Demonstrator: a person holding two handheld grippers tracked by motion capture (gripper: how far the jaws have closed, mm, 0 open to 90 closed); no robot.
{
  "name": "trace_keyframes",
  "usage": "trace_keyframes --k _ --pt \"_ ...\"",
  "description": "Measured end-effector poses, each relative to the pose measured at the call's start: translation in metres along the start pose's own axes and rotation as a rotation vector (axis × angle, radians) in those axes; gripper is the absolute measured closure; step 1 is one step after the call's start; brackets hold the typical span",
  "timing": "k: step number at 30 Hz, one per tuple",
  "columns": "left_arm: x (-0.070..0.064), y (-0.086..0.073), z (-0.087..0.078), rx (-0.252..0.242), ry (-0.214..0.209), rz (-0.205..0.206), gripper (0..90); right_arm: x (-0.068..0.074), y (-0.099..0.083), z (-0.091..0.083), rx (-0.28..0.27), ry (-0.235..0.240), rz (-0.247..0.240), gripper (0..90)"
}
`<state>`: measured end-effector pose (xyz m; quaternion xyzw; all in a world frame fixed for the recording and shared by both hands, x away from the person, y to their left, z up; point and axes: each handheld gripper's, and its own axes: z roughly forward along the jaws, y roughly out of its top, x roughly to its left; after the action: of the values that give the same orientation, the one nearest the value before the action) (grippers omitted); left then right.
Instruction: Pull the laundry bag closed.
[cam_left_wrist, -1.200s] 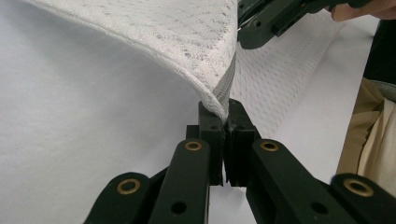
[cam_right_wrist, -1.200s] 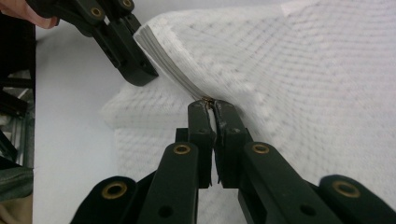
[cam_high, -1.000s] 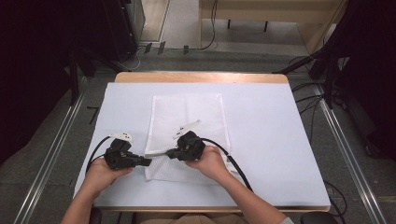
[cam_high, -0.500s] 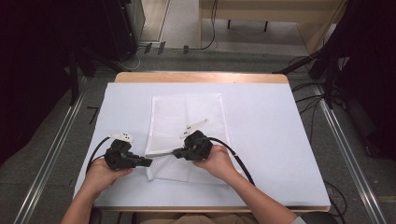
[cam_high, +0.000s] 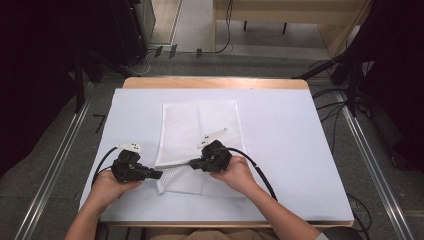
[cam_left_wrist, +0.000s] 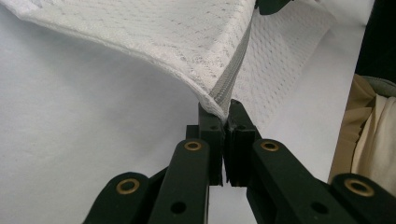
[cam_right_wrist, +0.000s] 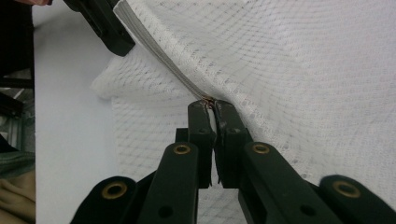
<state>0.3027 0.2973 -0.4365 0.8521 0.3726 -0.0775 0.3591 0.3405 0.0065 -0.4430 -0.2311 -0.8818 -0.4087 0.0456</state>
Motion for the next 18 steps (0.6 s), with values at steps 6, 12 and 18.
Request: trace_keyframes --k 6,12,18 --pt "-0.0005 -0.0001 -0.0010 -0.001 0.002 0.004 88.5 -0.0015 -0.0016 -0.0034 -0.001 -0.005 -0.001 88.3" --pt "-0.0008 -0.0003 -0.0011 0.003 0.004 0.003 88.5 -0.0052 -0.0037 -0.0067 -0.004 -0.003 0.011 88.4" --pt "-0.0018 -0.0003 -0.0007 0.004 0.008 0.006 88.5 -0.0047 -0.0058 -0.0069 0.000 0.000 0.009 88.3"
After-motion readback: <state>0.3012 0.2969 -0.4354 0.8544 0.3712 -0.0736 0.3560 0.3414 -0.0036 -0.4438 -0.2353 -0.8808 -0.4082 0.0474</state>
